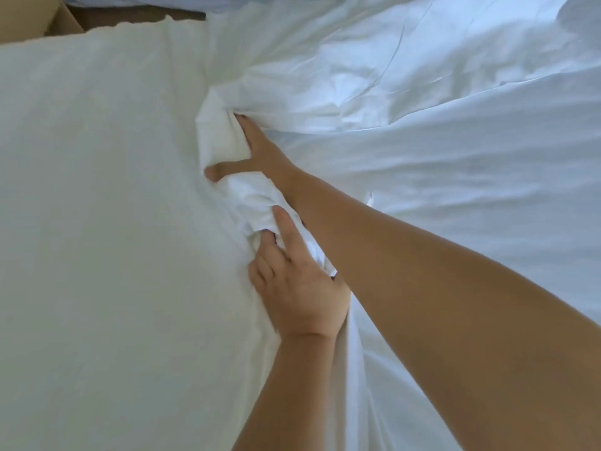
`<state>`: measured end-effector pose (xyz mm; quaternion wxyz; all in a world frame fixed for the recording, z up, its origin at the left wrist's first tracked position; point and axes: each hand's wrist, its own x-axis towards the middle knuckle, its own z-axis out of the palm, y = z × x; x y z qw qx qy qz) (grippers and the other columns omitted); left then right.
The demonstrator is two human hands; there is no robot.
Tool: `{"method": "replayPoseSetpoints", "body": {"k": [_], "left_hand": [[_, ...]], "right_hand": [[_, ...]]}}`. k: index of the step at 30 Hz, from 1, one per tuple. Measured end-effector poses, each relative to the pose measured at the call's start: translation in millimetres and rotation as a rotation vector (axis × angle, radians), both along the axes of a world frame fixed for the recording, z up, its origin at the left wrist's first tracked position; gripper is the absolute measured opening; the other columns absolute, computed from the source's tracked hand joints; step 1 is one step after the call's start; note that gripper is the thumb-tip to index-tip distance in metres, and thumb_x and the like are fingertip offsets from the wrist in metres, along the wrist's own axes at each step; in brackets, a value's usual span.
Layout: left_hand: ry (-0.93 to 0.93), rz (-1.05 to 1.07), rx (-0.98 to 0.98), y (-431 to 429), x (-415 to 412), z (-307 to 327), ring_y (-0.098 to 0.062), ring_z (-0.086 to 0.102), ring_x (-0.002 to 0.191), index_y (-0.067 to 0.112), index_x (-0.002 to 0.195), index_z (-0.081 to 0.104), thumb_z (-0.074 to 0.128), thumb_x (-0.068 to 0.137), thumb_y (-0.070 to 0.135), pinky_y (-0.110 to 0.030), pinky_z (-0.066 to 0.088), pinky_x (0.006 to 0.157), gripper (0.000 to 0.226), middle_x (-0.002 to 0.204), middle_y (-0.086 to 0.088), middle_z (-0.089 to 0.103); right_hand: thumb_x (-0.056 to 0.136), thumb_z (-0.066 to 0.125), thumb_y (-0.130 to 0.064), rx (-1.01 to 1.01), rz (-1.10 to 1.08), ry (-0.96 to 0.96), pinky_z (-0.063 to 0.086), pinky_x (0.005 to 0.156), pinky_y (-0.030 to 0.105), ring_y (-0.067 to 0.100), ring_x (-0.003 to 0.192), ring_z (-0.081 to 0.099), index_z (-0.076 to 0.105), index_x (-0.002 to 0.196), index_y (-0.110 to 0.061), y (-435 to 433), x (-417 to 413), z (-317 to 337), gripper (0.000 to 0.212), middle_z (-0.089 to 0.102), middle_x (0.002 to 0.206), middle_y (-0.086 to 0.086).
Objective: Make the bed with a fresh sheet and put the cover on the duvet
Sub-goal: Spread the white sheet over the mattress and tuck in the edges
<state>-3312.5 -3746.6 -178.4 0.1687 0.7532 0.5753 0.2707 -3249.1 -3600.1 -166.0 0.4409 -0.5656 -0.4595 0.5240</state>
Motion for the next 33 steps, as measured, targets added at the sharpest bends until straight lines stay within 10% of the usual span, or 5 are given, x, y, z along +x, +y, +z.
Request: {"method": "replayPoseSetpoints", "body": {"k": [7,16,19,22,33], "left_hand": [[0.136,-0.016,-0.09,-0.9,-6.5,-17.6,-0.033,0.036,0.128,0.026,0.151,0.016,0.065,0.072,0.04,-0.043,0.024,0.105,0.094,0.143,-0.017,0.034],[0.393,-0.15,-0.343,-101.8,-70.2,22.7,-0.034,-0.002,0.145,0.037,0.145,-0.015,0.061,0.061,0.073,-0.054,0.006,0.112,0.118,0.158,-0.014,-0.003],[0.571,-0.071,-0.572,-167.1,-118.1,40.6,-0.036,-0.003,0.143,0.039,0.134,-0.033,0.061,0.06,0.074,-0.061,0.013,0.108,0.125,0.156,-0.012,-0.01],[0.538,0.009,-0.56,-211.4,-157.0,55.1,-0.03,0.03,0.128,0.033,0.143,-0.019,0.063,0.072,0.057,-0.044,0.037,0.094,0.112,0.141,-0.012,0.027],[0.319,0.111,-0.437,-143.8,-329.6,77.7,-0.036,0.042,0.124,0.019,0.149,0.009,0.06,0.083,0.046,-0.046,0.039,0.095,0.088,0.137,-0.016,0.039]], "right_hand": [[0.093,0.051,-0.043,-0.092,-0.452,0.07,0.036,0.092,0.018,0.009,0.108,0.046,0.047,0.123,-0.012,-102.7,20.0,9.4,0.044,0.05,0.124,-0.005],[0.069,0.063,-0.048,-0.161,-0.683,0.342,0.043,0.104,0.042,0.018,0.112,0.059,0.052,0.128,-0.013,-284.3,-37.6,18.0,0.069,0.062,0.119,0.006],[0.078,0.064,-0.047,-0.203,-0.694,-0.029,0.043,0.099,0.031,0.008,0.105,0.055,0.046,0.134,-0.018,-359.4,-57.9,31.8,0.066,0.057,0.112,-0.006],[0.068,0.059,-0.066,-0.326,-0.61,-0.426,0.039,0.095,0.031,0.014,0.108,0.048,0.034,0.143,-0.015,-443.3,-98.6,46.2,0.095,0.047,0.118,-0.003],[0.042,0.061,-0.075,-0.636,-0.072,-0.159,0.036,0.102,0.026,0.006,0.129,0.037,0.001,0.148,-0.034,-501.6,-384.1,54.0,0.128,0.032,0.142,-0.02]]}}
